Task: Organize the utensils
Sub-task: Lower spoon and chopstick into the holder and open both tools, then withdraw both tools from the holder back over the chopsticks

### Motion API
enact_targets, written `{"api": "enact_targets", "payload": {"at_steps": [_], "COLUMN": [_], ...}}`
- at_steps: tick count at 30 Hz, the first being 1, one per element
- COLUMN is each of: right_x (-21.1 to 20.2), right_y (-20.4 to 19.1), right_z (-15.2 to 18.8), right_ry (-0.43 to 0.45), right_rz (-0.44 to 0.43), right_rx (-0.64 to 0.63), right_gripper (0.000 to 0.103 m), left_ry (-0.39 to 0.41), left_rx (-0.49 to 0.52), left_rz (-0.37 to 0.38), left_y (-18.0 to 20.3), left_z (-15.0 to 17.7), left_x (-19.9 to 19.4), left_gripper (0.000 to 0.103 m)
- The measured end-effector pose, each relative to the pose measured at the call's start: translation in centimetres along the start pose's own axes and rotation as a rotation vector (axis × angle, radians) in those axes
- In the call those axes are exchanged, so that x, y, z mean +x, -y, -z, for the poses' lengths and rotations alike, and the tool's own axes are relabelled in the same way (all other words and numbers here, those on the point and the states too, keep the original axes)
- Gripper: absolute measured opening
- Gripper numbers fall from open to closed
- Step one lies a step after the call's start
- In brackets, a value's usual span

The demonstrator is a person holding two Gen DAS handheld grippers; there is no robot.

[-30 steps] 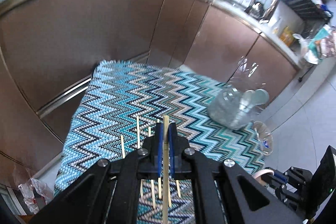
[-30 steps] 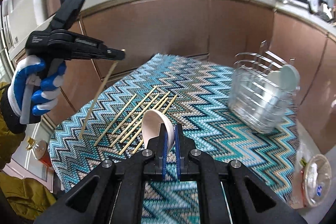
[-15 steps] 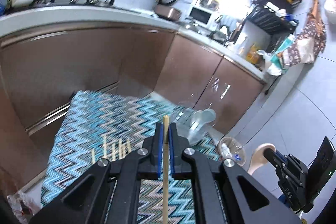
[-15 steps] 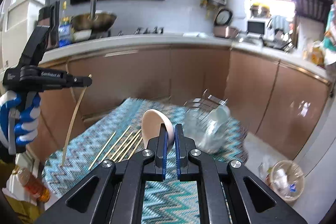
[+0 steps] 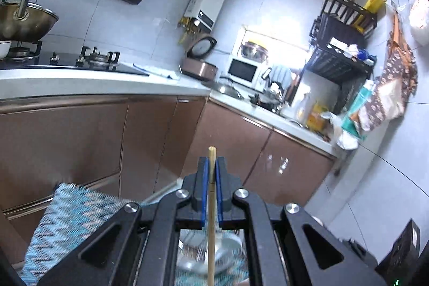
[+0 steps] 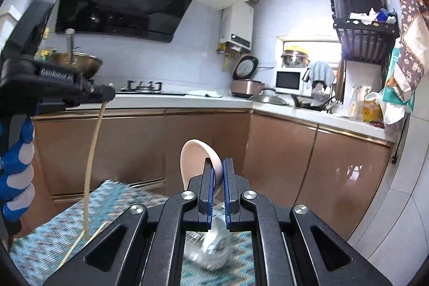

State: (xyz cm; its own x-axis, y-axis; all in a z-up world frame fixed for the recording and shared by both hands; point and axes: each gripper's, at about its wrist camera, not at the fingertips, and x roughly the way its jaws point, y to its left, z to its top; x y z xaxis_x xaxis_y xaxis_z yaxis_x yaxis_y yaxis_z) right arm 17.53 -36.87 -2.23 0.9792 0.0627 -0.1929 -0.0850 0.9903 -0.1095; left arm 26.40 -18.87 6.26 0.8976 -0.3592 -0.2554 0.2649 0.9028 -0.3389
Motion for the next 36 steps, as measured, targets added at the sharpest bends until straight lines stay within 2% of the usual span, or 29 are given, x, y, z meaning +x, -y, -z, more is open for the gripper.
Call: {"api": "enact_targets", "payload": {"at_steps": [4, 9, 17, 20, 22, 23, 25, 26, 29, 36], "right_x": [4.3, 7.8, 10.6, 10.6, 10.5, 10.5, 10.0, 9.6, 8.3, 4.2], "right_y": [0.8, 0.9, 0.1, -0.3, -0.2, -0.2, -0.1, 0.1, 0.6, 1.9], "right_z": [1.3, 3.7, 8.0, 9.3, 9.8, 10.0, 10.3, 10.3, 9.7, 8.1], "right_ry": [0.008, 0.001, -0.024, -0.039, -0.049, -0.053, -0.061, -0.061, -0.054, -0.045], "right_rz": [0.036, 0.044, 0.040, 0.037, 0.032, 0.030, 0.035, 0.035, 0.046, 0.072], "right_rx": [-0.020, -0.039, -0.061, -0.074, -0.067, -0.063, -0.058, -0.054, -0.041, 0.003], "right_gripper": [0.007, 0.007, 0.007, 0.007, 0.009, 0.012, 0.021, 0.025, 0.029, 0.034], "left_ry": [0.072, 0.108, 0.078, 0.061, 0.044, 0.035, 0.034, 0.036, 0.039, 0.052], "left_rx": [0.009, 0.035, 0.051, 0.070, 0.073, 0.071, 0.072, 0.079, 0.102, 0.171], "left_rz": [-0.063, -0.110, -0.155, -0.170, -0.173, -0.171, -0.171, -0.172, -0.174, -0.188], "left_y": [0.4, 0.3, -1.0, -1.4, -1.5, -1.5, -1.7, -1.6, -1.2, -0.3], "left_z": [0.9, 3.4, 8.9, 10.4, 11.1, 11.3, 11.4, 11.3, 10.9, 8.7], "left_x": [4.7, 9.6, 13.9, 14.1, 14.1, 14.0, 13.1, 12.6, 10.8, 4.8], "left_gripper": [0.005, 0.005, 0.006, 0.008, 0.015, 0.020, 0.024, 0.026, 0.032, 0.037]}}
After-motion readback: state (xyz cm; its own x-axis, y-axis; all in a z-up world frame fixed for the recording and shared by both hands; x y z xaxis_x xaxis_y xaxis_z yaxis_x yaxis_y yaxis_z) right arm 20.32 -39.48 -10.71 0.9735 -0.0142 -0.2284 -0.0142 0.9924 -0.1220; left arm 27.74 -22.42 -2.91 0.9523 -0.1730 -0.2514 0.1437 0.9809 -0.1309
